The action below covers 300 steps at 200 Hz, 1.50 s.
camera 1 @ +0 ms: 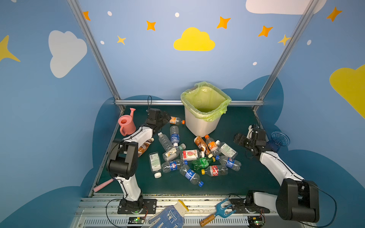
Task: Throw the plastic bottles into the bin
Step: 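Grasp the orange-label bottle with the left gripper while the right gripper moves aside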
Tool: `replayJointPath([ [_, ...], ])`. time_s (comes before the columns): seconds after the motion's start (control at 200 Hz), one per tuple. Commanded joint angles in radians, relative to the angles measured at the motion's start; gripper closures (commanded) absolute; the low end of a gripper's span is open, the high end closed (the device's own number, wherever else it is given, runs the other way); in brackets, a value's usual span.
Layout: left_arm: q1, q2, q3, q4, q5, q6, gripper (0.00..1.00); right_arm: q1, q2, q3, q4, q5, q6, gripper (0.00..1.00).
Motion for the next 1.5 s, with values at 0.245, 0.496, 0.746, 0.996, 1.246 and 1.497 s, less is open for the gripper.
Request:
replayJointPath([
  [0.245, -0.021, 0.155, 0.141, -0.063, 0.023, -0.2, 0.04, -0.013, -0.054, 0.008, -0.069, 0.061, 0.013, 0.02],
  [0.496, -0.017, 0.246, 0.244, -0.132, 0.004, -0.226, 0.07, -0.033, -0.084, -0.001, -0.079, 0.094, 0.012, 0.02],
  [0.746, -0.023, 0.312, 0.325, -0.205, -0.051, -0.226, 0.1, -0.062, -0.108, -0.013, -0.101, 0.149, 0.014, 0.02],
  [0.996, -0.035, 0.38, 0.422, -0.262, -0.074, -0.189, 0.12, -0.104, -0.124, -0.027, -0.086, 0.128, 0.012, 0.02],
  [1.246, -0.041, 0.466, 0.556, -0.369, -0.082, -0.15, 0.13, -0.134, -0.119, -0.027, -0.103, 0.113, -0.007, 0.02],
  [1.497, -0.036, 0.532, 0.62, -0.412, -0.072, -0.182, 0.2, -0.151, -0.11, -0.046, -0.109, 0.117, -0.033, 0.02],
])
